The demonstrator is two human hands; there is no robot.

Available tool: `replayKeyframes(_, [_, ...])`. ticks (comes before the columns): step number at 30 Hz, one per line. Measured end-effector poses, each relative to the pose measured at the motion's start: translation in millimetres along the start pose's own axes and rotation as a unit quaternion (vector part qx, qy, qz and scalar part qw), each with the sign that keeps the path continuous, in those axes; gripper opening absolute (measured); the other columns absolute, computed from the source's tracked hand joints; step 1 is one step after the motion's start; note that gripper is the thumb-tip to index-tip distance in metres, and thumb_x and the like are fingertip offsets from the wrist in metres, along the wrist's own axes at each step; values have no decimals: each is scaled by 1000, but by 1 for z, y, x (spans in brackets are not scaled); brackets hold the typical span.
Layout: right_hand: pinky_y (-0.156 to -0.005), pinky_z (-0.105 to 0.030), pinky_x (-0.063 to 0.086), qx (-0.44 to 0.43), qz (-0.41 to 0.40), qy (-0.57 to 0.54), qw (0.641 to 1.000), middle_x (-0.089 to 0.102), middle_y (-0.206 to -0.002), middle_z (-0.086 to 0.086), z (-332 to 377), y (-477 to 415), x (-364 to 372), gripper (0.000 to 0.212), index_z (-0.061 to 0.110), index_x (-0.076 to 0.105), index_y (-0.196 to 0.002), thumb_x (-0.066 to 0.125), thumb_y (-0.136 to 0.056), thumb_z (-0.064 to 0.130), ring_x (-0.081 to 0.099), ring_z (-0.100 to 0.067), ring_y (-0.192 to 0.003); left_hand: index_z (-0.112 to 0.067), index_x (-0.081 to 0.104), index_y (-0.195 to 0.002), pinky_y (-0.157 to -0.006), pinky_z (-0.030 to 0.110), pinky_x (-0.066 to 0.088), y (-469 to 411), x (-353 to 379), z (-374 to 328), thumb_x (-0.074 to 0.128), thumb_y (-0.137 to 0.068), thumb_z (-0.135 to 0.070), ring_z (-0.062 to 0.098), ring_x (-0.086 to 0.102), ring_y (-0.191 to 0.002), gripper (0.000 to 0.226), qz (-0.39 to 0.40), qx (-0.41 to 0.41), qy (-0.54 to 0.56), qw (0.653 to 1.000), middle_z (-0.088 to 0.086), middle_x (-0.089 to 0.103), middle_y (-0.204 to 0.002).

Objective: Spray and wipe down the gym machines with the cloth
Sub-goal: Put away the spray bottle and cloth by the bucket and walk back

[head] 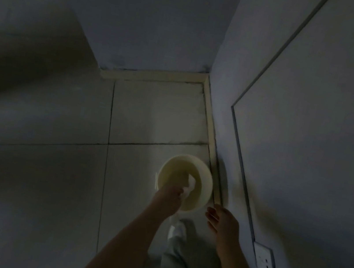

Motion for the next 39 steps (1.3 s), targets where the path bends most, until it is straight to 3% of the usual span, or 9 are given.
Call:
replayKeyframes(3, [-92,-45,45,6,-12,14,1000,66,-92,-12,2,-30,-8,11,6,60,-98,50,-95,11,62,-26,-88,-15,52,-133,-104,30,39,-25,17,-1,56,-92,-18,24,47,-127,41,18,-13,9,1000,8,47,-141])
replayKeyframes(6, [-94,-45,45,14,-10,44,999,66,-92,-11,6,-38,-18,11,7,60,-97,50,-95,12,62,-26,-90,-8,49,-135,-105,35,38,-25,26,0,56,-94,-19,27,47,-127,44,27,-22,-1,999,12,47,-141])
replayKeyframes(11, [-74,-33,48,-4,11,89,996,65,-88,-10,42,-18,2,12,7,60,-100,50,-94,11,61,-21,-82,-8,42,-141,-108,27,31,10,-4,19,52,-96,-22,25,41,-133,48,10,-81,16,997,12,41,-146])
replayKeyframes(18, [-65,-27,44,-64,114,142,981,63,-80,-6,91,48,114,24,5,58,-113,43,-94,5,59,-16,-71,-8,46,-136,-98,30,39,87,-104,59,50,-95,-20,28,49,-123,43,-96,-146,106,979,14,51,-136])
replayKeyframes(22, [-62,-27,41,-104,179,212,955,60,-77,-7,87,102,196,23,5,58,-108,42,-94,1,56,-17,-67,-9,51,-132,-91,28,43,147,-157,106,49,-94,-21,29,54,-118,40,-162,-188,153,957,14,57,-128])
replayKeyframes(27, [-55,-22,40,-167,267,340,886,61,-71,-5,39,192,296,19,9,60,-97,44,-93,0,59,-13,-62,-5,56,-122,-85,28,45,241,-203,195,50,-92,-19,28,57,-111,34,-219,-248,225,917,15,61,-122])
replayKeyframes(31, [-36,-8,35,-201,310,425,826,63,-56,4,-17,254,369,18,10,60,-97,44,-94,3,55,3,-38,0,58,-118,-84,29,44,314,-233,269,49,-91,-15,28,56,-111,31,-256,-287,265,884,19,60,-121])
replayKeyframes(34, [-37,-11,34,-218,358,506,754,60,-70,-1,-66,319,428,16,15,56,-89,44,-96,7,53,4,-37,-5,55,-126,-90,27,43,372,-256,330,50,-93,-17,27,54,-118,36,-285,-319,294,855,15,57,-129])
replayKeyframes(39, [-51,-21,34,-267,431,639,579,56,-71,0,-142,406,504,11,16,53,-89,47,-95,10,52,-12,-56,-8,50,-132,-101,30,41,457,-291,412,49,-93,-17,27,50,-122,41,-345,-359,342,797,13,52,-135])
Point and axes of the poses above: each hand's wrist, its own y-axis away from the middle knuckle, its own x-axis out of the palm, z = x × y, the point moved 6 cm from there along -y, towards the middle knuckle
